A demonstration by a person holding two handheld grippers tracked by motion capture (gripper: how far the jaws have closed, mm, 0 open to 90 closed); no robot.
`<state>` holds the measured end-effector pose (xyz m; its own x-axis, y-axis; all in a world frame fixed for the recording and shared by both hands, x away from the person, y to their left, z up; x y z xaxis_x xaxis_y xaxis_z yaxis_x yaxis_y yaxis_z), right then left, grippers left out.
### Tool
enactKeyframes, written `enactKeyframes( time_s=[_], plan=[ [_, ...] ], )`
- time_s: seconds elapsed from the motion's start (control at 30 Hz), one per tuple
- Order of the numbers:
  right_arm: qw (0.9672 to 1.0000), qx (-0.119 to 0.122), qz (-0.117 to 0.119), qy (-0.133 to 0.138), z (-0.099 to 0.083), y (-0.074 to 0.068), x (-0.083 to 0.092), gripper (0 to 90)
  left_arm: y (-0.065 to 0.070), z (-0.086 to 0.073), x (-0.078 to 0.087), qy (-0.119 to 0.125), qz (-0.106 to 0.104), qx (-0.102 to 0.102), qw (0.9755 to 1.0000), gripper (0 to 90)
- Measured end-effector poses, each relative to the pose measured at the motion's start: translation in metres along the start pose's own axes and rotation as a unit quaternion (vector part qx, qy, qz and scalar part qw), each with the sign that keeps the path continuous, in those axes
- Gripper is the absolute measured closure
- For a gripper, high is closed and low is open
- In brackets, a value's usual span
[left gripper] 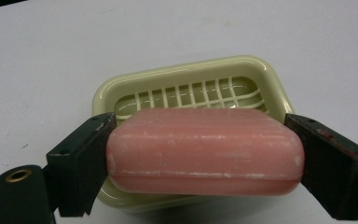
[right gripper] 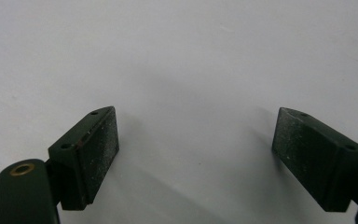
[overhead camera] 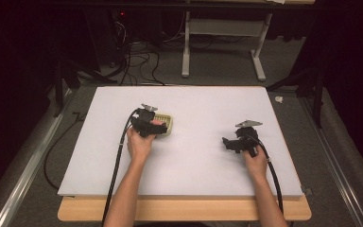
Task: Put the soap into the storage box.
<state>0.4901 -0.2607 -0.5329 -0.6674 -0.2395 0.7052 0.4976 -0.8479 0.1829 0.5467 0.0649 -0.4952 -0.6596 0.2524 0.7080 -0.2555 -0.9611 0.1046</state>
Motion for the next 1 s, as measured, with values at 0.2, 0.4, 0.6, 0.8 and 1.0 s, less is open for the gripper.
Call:
enactKeyframes(
  time_s=[0.2, 0.4, 0.6, 0.8, 1.0],
  plan=[
    [1.0000, 0.000, 0.000, 0.000, 0.000, 0.000, 0.000, 15.1, 0.000, -0.001, -0.002, -0.004, 0.004, -0.003, 1.0000, 12.2],
    [1.0000, 0.000, 0.000, 0.000, 0.000, 0.000, 0.000, 15.1, 0.000, -0.001, -0.001, -0.004, 0.004, -0.005, 1.0000, 12.1],
    [1.0000, 0.000, 0.000, 0.000, 0.000, 0.000, 0.000, 15.1, -0.001, 0.000, 0.001, -0.001, 0.003, -0.004, 1.0000, 12.2],
    [1.0000, 0.000, 0.000, 0.000, 0.000, 0.000, 0.000, 15.1, 0.000, 0.001, 0.006, 0.003, -0.004, -0.006, 1.0000, 12.5],
    [1.0000, 0.000, 0.000, 0.000, 0.000, 0.000, 0.000, 15.1, 0.000, 0.002, 0.011, 0.008, -0.012, -0.007, 0.9999, 13.0]
  ],
)
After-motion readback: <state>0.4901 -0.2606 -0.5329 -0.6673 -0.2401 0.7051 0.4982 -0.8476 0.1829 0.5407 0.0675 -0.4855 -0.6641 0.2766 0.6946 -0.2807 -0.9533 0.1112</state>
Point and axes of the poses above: each handheld gripper's, and its own axes: x roughly backward along the jaws, z roughly out of its top, y roughly to its right, the point moved 7 cm from there along -x, roughly forward along the jaws, and after that the axes turned 12 degrees about x, right-handed, at the moved point
